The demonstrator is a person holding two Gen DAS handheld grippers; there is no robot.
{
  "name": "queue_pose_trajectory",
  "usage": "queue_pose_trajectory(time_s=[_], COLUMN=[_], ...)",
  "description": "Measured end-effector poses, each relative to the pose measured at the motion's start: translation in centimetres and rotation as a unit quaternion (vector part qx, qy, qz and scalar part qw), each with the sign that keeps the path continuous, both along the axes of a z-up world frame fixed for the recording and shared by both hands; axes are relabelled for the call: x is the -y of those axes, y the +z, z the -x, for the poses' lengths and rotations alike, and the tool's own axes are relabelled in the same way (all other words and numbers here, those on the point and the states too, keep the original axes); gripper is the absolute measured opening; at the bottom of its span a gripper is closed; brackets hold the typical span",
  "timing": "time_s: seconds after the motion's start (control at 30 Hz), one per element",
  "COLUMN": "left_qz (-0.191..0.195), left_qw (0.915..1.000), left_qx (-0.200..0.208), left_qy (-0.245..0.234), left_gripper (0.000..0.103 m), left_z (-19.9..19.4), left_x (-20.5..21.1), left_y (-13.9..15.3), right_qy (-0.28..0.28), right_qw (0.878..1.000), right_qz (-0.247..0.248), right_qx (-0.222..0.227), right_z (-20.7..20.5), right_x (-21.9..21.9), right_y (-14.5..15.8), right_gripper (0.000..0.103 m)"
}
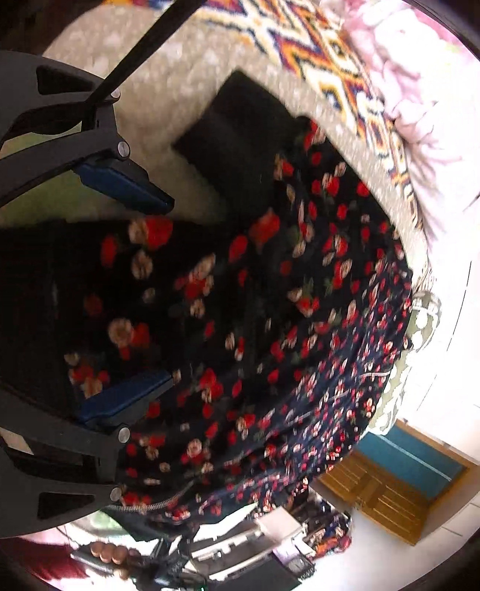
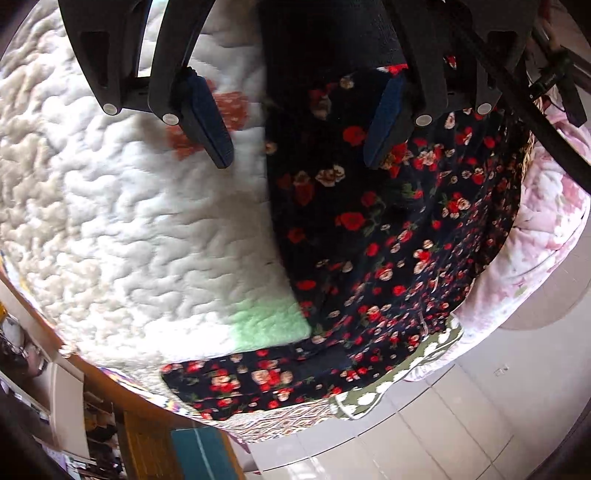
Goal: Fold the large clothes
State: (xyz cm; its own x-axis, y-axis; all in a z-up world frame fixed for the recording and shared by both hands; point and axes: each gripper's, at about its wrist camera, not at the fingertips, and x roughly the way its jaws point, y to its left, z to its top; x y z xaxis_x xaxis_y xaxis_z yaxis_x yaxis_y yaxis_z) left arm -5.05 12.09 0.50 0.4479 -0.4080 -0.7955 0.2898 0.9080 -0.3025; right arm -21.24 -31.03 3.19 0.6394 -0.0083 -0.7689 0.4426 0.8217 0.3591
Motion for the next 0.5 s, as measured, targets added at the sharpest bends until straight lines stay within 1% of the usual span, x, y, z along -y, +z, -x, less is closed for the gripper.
queue_pose_trajectory(time_s=[0.03, 0.07, 0.1, 0.13, 0.17, 0.2, 0.23, 0.27, 0.3, 0.4, 0.43, 0.5], left_qz=[-0.004, -0.019, -0.042, -0.068, -0.083, -0.088, -0.088, -0.077, -0.068, -0.061, -0.051, -0.044], left_qw=[1.0000, 0.9998, 0.9991, 0.9976, 0.9963, 0.9959, 0.9960, 0.9970, 0.9976, 0.9980, 0.9986, 0.9989], left_qx=[0.001, 0.005, 0.009, 0.013, 0.018, 0.016, 0.009, 0.002, 0.001, 0.014, 0.014, 0.015], left_qy=[0.001, 0.001, -0.002, -0.008, -0.013, -0.016, -0.011, -0.009, -0.004, 0.009, 0.009, 0.009], left_gripper=[0.084, 0.084, 0.079, 0.073, 0.047, 0.020, 0.012, 0.011, 0.011, 0.010, 0.010, 0.009], left_z=[0.1, 0.2, 0.3, 0.4, 0.5, 0.3, 0.0, -0.2, -0.3, 0.6, 1.1, 2.3], left_x=[0.4, 1.2, 2.0, 2.7, 3.1, 3.3, 3.1, 2.8, 2.3, 0.6, 0.0, -1.0], left_y=[-0.2, -0.2, -0.4, -0.4, -0.2, 0.2, 0.9, 1.5, 2.2, 4.4, 5.0, 5.8], right_qy=[0.004, 0.006, 0.005, 0.001, -0.001, 0.004, 0.007, 0.004, 0.004, 0.006, 0.007, 0.008], right_qw=[1.000, 1.000, 1.000, 1.000, 1.000, 1.000, 1.000, 1.000, 1.000, 0.999, 0.999, 0.998], right_qz=[-0.003, -0.005, -0.006, 0.003, 0.012, 0.007, -0.008, -0.013, -0.021, -0.033, -0.035, -0.046], right_qx=[0.006, 0.014, 0.016, 0.012, 0.011, 0.008, 0.009, 0.008, 0.017, 0.037, 0.041, 0.050], right_z=[-0.2, -0.2, -0.4, -0.6, -0.8, -1.0, -1.0, -0.9, -0.5, 1.6, 2.2, 4.1], right_x=[-0.6, -0.9, -1.2, -1.7, -1.9, -2.1, -2.0, -1.9, -1.9, -2.1, -2.3, -2.6], right_y=[-0.1, -0.3, -0.3, -0.3, -0.2, -0.2, 0.1, 0.5, 1.1, 2.8, 3.3, 4.0], right_gripper=[0.078, 0.078, 0.074, 0.068, 0.049, 0.027, 0.019, 0.016, 0.015, 0.013, 0.013, 0.012])
